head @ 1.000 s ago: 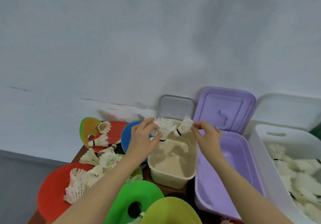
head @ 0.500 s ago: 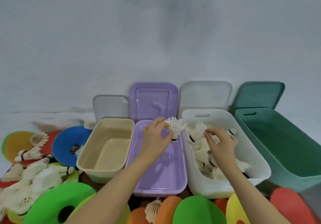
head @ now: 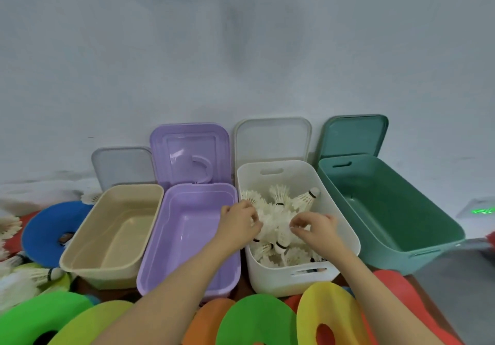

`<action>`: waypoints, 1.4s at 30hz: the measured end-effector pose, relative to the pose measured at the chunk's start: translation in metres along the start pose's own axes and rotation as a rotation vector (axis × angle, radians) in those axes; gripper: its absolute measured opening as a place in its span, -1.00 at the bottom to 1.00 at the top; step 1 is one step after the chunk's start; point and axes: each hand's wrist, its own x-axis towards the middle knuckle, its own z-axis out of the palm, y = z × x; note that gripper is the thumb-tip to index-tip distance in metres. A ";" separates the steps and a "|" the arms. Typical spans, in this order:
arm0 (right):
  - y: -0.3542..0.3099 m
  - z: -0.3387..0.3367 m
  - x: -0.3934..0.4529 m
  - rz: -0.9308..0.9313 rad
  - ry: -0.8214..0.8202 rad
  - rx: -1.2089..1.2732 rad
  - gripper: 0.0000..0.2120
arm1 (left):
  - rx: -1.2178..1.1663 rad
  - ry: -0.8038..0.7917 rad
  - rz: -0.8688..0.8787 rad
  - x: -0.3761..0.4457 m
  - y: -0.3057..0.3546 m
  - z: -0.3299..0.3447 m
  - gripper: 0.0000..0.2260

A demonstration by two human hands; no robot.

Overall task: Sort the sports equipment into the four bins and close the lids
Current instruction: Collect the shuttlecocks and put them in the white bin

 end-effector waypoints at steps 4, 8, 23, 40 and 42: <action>0.001 0.012 -0.001 -0.007 0.048 -0.043 -0.80 | 0.071 0.007 0.035 -0.009 -0.004 -0.004 -0.60; -0.014 0.017 0.004 -0.074 0.146 -0.032 -0.78 | 0.121 0.103 0.047 -0.014 -0.014 -0.021 -0.63; -0.185 0.119 0.039 -0.319 0.010 0.117 -0.76 | 0.243 0.176 -0.094 -0.097 -0.178 -0.142 -0.59; -0.395 0.284 0.033 -0.544 -0.323 0.074 -0.76 | 0.307 0.096 -0.498 -0.220 -0.400 -0.209 -0.58; -0.411 0.298 0.028 -0.532 -0.347 0.016 -0.74 | 0.280 0.046 -0.544 -0.228 -0.411 -0.209 -0.52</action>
